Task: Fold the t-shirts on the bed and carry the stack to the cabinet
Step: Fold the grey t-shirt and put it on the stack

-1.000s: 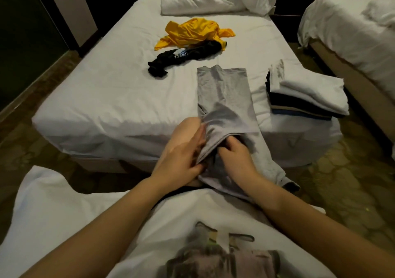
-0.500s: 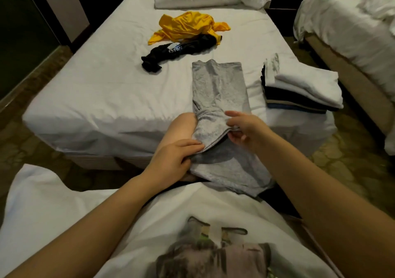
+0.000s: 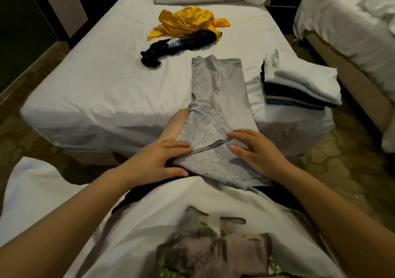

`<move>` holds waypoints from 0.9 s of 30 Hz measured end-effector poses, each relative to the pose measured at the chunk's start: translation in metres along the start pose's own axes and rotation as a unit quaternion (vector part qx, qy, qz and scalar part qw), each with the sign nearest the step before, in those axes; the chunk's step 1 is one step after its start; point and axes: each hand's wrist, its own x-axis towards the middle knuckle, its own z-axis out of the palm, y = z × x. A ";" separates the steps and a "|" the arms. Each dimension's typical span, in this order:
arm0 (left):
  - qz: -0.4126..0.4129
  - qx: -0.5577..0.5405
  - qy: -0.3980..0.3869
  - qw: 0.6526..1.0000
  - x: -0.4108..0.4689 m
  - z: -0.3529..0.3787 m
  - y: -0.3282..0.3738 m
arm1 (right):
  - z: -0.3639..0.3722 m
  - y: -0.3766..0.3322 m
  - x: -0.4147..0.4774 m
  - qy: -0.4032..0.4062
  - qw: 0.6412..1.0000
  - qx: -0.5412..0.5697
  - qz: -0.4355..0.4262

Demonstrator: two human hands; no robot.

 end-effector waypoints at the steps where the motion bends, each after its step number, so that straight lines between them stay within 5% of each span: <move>1: 0.007 -0.001 -0.005 1.000 0.001 -0.001 -0.001 | -0.003 -0.001 -0.006 -0.008 1.000 0.023 -0.004; 7: 0.046 0.022 0.064 0.997 0.011 -0.002 0.002 | -0.014 -0.044 -0.022 -0.056 0.997 0.058 -0.007; 12: 0.028 0.008 0.088 0.996 0.017 -0.001 0.001 | 0.006 -0.067 -0.021 -0.079 0.963 -0.241 -0.092; 17: -0.024 -0.043 0.085 0.995 0.021 -0.003 -0.003 | -0.012 -0.061 -0.028 -0.035 0.967 -0.249 -0.024; 22: -0.028 -0.079 0.113 0.990 0.021 -0.002 -0.006 | -0.038 -0.029 -0.038 0.092 0.990 -0.106 -0.003; 27: -0.062 -0.145 0.160 0.974 0.027 -0.002 -0.006 | -0.035 -0.012 -0.033 0.190 0.976 0.108 0.011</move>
